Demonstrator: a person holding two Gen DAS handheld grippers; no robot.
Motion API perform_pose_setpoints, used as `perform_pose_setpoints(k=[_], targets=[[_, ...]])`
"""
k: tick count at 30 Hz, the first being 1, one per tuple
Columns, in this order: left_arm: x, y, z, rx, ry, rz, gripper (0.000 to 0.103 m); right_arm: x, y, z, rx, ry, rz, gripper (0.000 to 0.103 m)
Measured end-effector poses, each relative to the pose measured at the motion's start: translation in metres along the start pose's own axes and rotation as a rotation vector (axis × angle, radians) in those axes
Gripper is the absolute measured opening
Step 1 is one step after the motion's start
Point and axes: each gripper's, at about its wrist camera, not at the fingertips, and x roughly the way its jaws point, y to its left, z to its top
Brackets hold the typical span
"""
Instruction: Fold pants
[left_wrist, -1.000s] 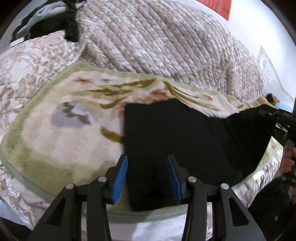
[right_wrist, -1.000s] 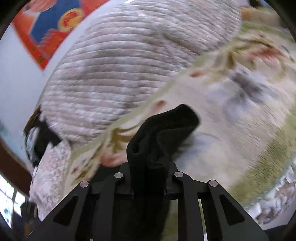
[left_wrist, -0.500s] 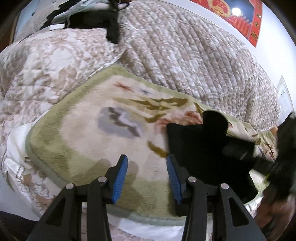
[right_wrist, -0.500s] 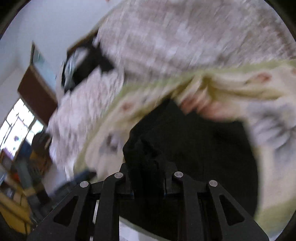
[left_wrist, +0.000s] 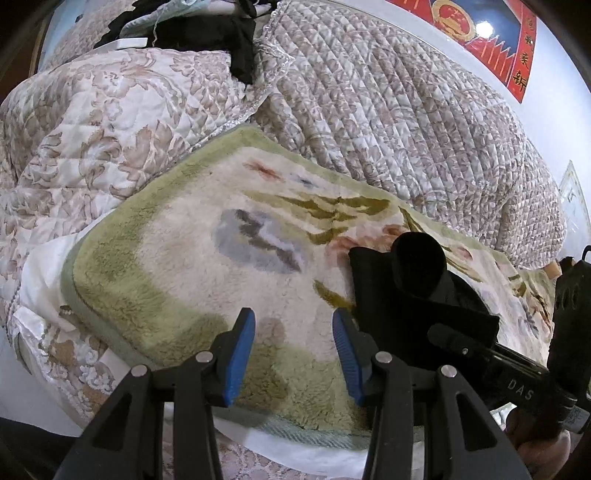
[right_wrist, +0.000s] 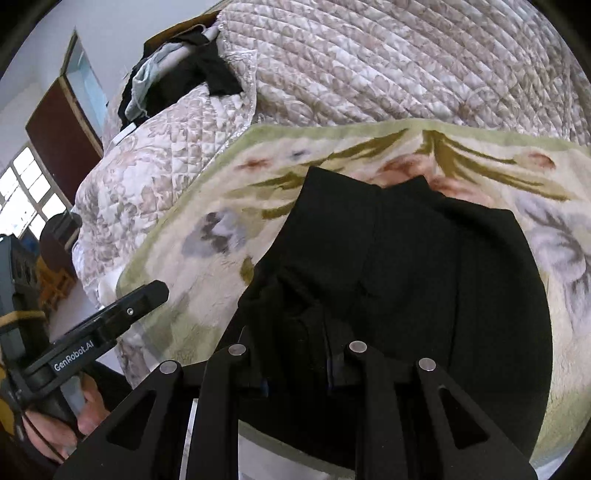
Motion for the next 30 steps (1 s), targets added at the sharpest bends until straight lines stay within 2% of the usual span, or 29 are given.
perform_pose_setpoints(k=[7,10,11,14,17,19,22,25,30], targets=[[0.004,0.003,0.000,-0.011,0.008,0.021,0.046,0.009,0.006,-0.007,-0.026,-0.001,0.008,0.021],[0.006,0.003,0.000,-0.005,0.016,0.032,0.046,0.011,0.005,-0.010,-0.054,-0.016,0.049,0.031],[0.006,0.003,0.000,-0.004,0.018,0.038,0.046,0.008,0.004,-0.009,-0.041,-0.022,0.074,0.040],[0.005,0.004,0.001,-0.007,0.024,0.049,0.046,-0.005,0.005,-0.006,-0.027,-0.032,0.119,0.042],[0.002,0.003,0.003,-0.005,0.018,0.056,0.046,-0.036,-0.007,-0.005,0.016,-0.094,0.203,0.042],[0.001,0.000,0.004,0.002,0.019,0.054,0.046,-0.056,-0.022,-0.008,0.048,-0.136,0.245,0.051],[0.004,-0.012,0.005,0.031,0.024,0.040,0.046,-0.080,-0.046,-0.017,0.102,-0.188,0.230,0.052],[0.009,-0.027,0.007,0.065,0.038,0.021,0.046,-0.075,-0.062,-0.023,0.175,-0.157,0.241,0.053],[0.015,-0.055,0.012,0.124,0.084,-0.067,0.048,-0.084,-0.078,-0.023,0.210,-0.207,0.130,0.052]])
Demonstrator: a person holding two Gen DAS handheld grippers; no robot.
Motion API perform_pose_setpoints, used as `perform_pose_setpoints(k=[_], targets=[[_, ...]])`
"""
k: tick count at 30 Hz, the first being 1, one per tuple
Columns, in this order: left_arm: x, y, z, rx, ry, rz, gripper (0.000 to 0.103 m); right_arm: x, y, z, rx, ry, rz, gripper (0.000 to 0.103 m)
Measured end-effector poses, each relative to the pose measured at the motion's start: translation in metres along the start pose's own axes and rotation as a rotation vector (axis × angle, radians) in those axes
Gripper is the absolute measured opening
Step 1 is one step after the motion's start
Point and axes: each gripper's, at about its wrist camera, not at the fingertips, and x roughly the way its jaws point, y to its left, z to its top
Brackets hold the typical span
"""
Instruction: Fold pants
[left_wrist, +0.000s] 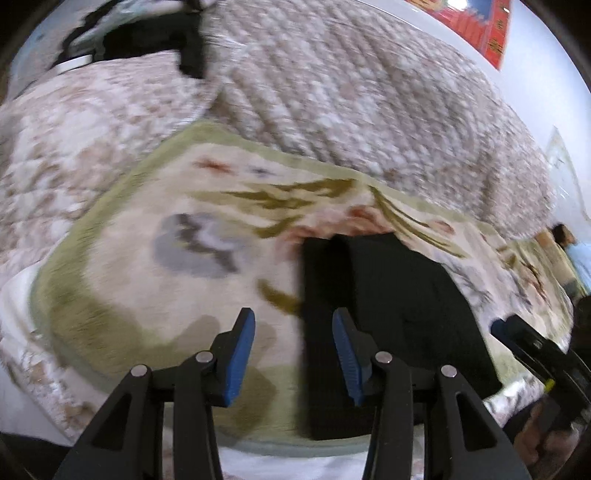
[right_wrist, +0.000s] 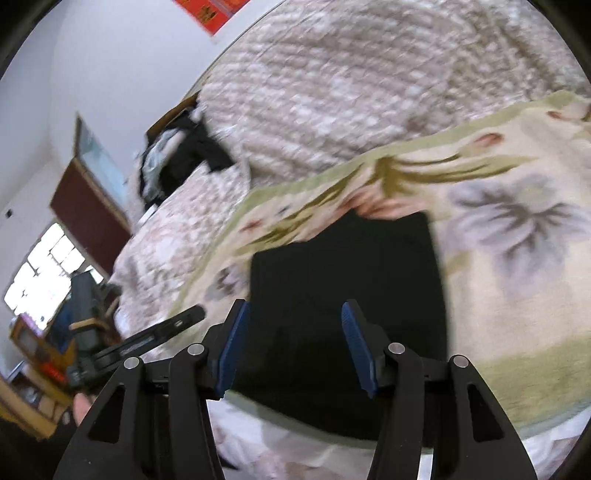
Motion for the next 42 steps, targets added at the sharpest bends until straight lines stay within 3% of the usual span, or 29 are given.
perform_pose_setpoints(k=[3,8,13,17,22,26,29,31,33,35,37,40,42], targets=[[0.017,-0.017,0.007,0.043,0.044,-0.085,0.055,-0.005,-0.019,0.005,0.027,-0.006,-0.055,0.052],[0.044,-0.030,0.001,0.032,0.150,-0.156,0.055,-0.010,-0.039,0.004,0.074,-0.004,-0.075,0.052],[0.034,-0.028,-0.017,0.014,0.145,-0.193,0.055,-0.009,-0.045,0.002,0.085,0.004,-0.058,0.052],[0.027,-0.021,-0.025,-0.015,0.140,-0.189,0.055,-0.004,-0.046,0.001,0.092,0.017,-0.044,0.052],[0.037,-0.031,-0.021,0.023,0.131,-0.146,0.055,-0.003,-0.044,0.001,0.084,0.018,-0.042,0.052],[0.043,-0.022,-0.016,-0.058,0.150,-0.198,0.056,-0.004,-0.045,0.001,0.087,0.017,-0.047,0.052],[0.042,-0.004,-0.017,-0.198,0.171,-0.303,0.056,-0.005,-0.046,0.001,0.091,0.015,-0.047,0.052],[0.040,0.002,-0.018,-0.257,0.169,-0.348,0.051,-0.005,-0.046,0.001,0.091,0.017,-0.044,0.052],[0.035,0.001,-0.020,-0.265,0.153,-0.380,0.044,-0.005,-0.046,0.001,0.088,0.015,-0.047,0.052],[0.029,-0.003,-0.019,-0.247,0.124,-0.410,0.044,-0.005,-0.046,0.001,0.088,0.013,-0.049,0.052],[0.028,-0.008,-0.017,-0.224,0.112,-0.411,0.044,-0.005,-0.048,0.000,0.092,0.013,-0.053,0.052],[0.033,-0.008,-0.016,-0.184,0.130,-0.297,0.044,-0.005,-0.049,0.001,0.099,0.015,-0.053,0.052],[0.039,-0.007,-0.018,-0.193,0.162,-0.331,0.044,-0.006,-0.049,0.002,0.097,0.014,-0.053,0.052]])
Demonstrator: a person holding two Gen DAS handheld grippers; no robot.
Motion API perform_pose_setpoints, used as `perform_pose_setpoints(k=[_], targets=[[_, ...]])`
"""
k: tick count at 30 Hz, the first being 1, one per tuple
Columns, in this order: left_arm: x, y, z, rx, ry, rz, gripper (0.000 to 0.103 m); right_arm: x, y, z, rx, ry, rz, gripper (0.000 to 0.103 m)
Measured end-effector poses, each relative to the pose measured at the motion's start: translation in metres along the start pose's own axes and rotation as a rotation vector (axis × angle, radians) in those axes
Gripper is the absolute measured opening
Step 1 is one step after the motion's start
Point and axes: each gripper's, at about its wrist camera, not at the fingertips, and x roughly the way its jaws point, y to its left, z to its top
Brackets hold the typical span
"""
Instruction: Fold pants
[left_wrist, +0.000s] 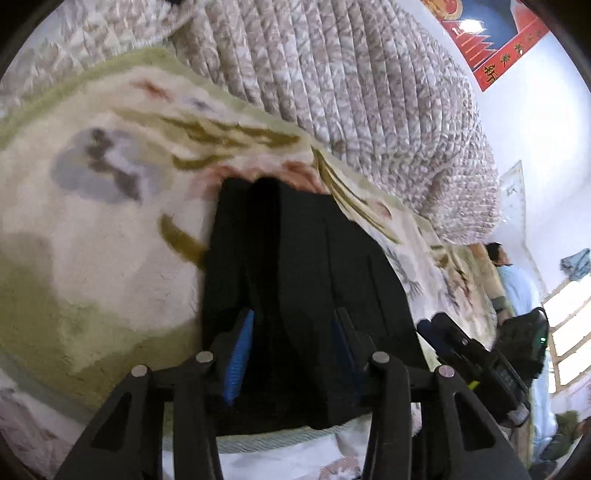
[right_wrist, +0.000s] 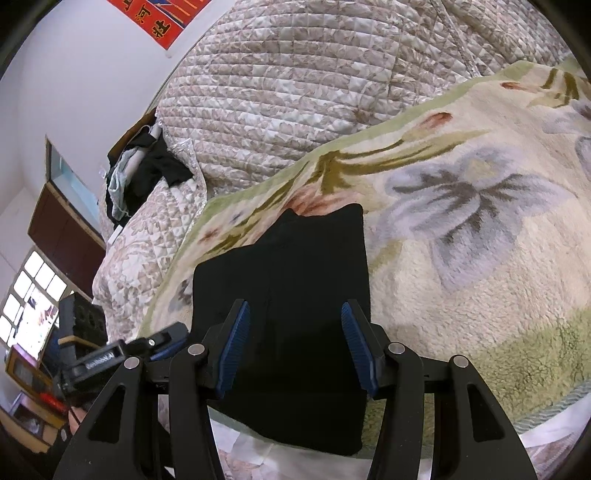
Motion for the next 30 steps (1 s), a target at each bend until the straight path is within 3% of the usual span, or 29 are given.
perform_pose_setpoints(k=[4,5,6,10,11,13,15,17,20,25,30], targets=[[0.009,-0.008,0.000,0.036,0.027,-0.006,0.044,0.000,-0.001,0.000,0.004,0.006,0.004,0.052],[0.010,-0.009,0.000,0.043,0.025,0.005,0.040,0.000,-0.001,0.000,0.002,0.005,0.004,0.052],[0.009,-0.010,0.000,0.055,0.024,0.022,0.027,0.000,-0.001,0.000,0.000,0.006,0.003,0.052],[-0.003,-0.025,0.003,0.118,-0.018,0.076,0.016,-0.001,0.001,-0.001,-0.005,0.004,-0.002,0.052],[-0.008,-0.026,0.005,0.118,-0.033,0.071,0.016,-0.003,0.003,0.000,-0.016,-0.009,-0.009,0.052],[-0.011,-0.020,0.008,0.103,-0.032,0.070,0.016,-0.008,0.009,0.000,-0.058,-0.036,-0.016,0.041],[-0.003,-0.005,0.007,0.080,-0.003,0.104,0.017,-0.007,0.013,0.000,-0.095,-0.030,-0.038,0.017],[0.002,0.009,0.006,0.032,0.015,0.085,0.018,0.005,0.013,-0.006,-0.119,0.030,-0.071,0.008],[0.001,0.005,0.008,0.070,0.017,0.094,0.020,0.027,0.013,-0.017,-0.173,0.128,-0.143,0.008],[-0.007,-0.008,0.014,0.131,0.006,0.133,0.025,0.015,0.016,-0.012,-0.184,0.083,-0.148,0.008],[-0.023,-0.030,0.041,0.235,-0.099,0.210,0.024,0.021,0.016,0.014,-0.183,0.095,-0.136,0.008]])
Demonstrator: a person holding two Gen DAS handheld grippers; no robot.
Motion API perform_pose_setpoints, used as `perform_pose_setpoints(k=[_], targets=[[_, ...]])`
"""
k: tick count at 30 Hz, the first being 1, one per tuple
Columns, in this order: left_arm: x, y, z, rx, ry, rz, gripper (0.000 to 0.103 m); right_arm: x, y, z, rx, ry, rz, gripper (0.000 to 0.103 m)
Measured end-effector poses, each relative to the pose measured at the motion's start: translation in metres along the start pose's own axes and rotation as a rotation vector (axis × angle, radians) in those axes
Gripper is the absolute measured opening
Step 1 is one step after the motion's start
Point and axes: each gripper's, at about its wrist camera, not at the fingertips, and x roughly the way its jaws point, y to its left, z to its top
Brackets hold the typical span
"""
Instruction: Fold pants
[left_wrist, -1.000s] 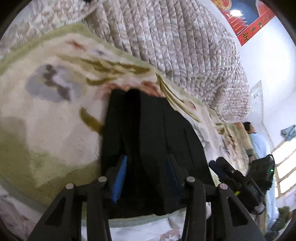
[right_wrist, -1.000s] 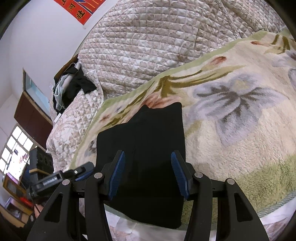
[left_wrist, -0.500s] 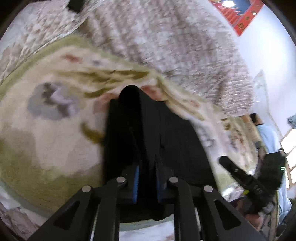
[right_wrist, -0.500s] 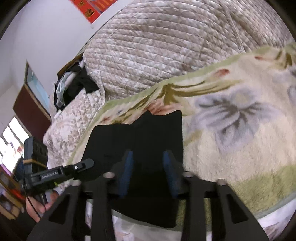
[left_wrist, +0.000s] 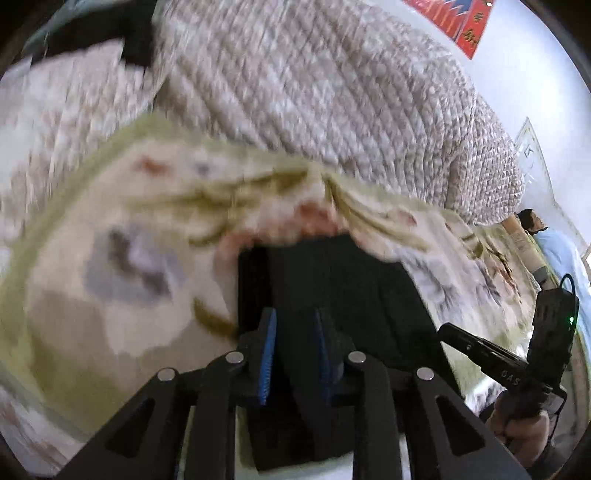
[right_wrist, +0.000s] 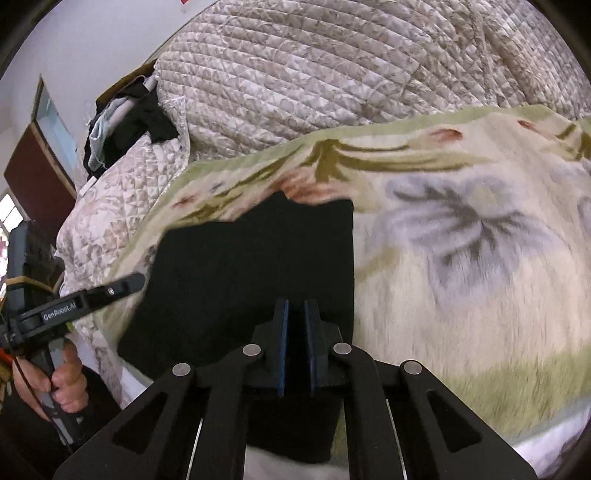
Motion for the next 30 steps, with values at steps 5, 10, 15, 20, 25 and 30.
perform_pose_setpoints(k=[5,10,15,20,25,30], targets=[[0.027,-0.017,0.027,0.084,-0.004,0.004,0.024,0.023,0.005,0.035,-0.078,0.020,0.000,0.008],[0.078,-0.012,0.022,0.108,0.092,0.110,0.025,0.062,-0.006,0.042,-0.088,0.095,-0.068,0.008],[0.080,-0.011,0.017,0.115,0.079,0.115,0.025,0.070,-0.013,0.036,-0.060,0.101,-0.054,0.008],[0.072,-0.018,0.016,0.141,0.059,0.144,0.025,0.060,-0.011,0.032,-0.075,0.082,-0.063,0.009],[0.046,-0.032,0.010,0.177,0.027,0.157,0.025,0.036,-0.001,0.024,-0.097,0.046,-0.081,0.012],[0.022,-0.039,-0.008,0.193,0.010,0.151,0.025,0.015,0.011,0.004,-0.109,0.040,-0.072,0.012]])
